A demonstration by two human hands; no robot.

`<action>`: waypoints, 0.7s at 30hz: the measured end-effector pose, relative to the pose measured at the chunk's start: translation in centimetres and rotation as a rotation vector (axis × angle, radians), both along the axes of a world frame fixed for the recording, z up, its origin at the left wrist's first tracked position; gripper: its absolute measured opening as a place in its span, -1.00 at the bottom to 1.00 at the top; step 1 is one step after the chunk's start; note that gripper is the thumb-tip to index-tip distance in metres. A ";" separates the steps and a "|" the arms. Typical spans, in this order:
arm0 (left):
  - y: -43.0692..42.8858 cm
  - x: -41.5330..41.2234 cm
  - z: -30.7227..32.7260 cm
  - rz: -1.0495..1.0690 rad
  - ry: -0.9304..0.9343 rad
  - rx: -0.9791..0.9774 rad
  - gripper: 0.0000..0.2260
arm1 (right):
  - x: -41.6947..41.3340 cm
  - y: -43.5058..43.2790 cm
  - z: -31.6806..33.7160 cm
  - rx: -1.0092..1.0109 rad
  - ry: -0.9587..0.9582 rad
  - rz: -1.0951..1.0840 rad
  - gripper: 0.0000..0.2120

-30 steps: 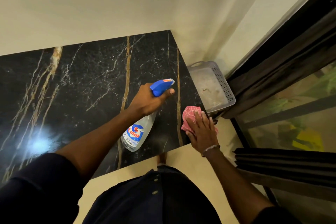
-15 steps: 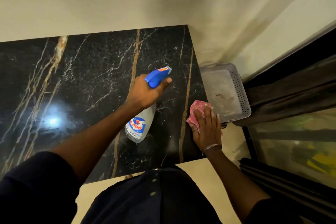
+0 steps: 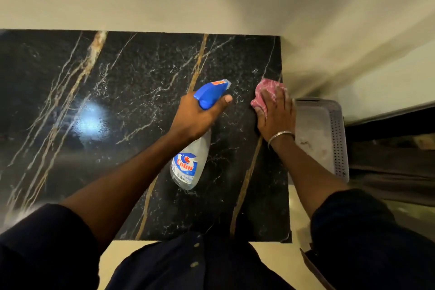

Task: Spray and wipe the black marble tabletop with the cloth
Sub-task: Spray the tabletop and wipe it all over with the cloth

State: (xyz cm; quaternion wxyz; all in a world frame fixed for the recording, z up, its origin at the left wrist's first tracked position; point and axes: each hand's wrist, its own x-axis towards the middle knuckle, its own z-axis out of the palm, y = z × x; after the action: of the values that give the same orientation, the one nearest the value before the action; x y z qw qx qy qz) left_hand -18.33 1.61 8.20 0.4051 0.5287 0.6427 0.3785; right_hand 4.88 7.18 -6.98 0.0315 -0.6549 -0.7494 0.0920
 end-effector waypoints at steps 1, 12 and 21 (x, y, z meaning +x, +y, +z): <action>0.3 -0.1 -0.2 0.013 0.006 -0.014 -0.73 | -0.3 1.9 0.0 -0.003 -0.008 0.009 -0.48; 3.9 -0.5 -0.4 0.055 0.012 0.000 -0.72 | -2.6 16.4 0.0 -0.036 0.008 0.032 -0.44; 2.6 0.2 0.2 -0.012 0.032 0.039 -0.75 | -2.0 13.2 0.2 -0.072 0.007 0.044 -0.45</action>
State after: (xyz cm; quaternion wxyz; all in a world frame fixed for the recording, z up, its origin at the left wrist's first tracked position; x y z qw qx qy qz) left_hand -18.10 4.25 8.43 0.3866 0.5461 0.6387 0.3799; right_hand 2.89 20.39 -6.75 0.0086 -0.6388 -0.7596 0.1221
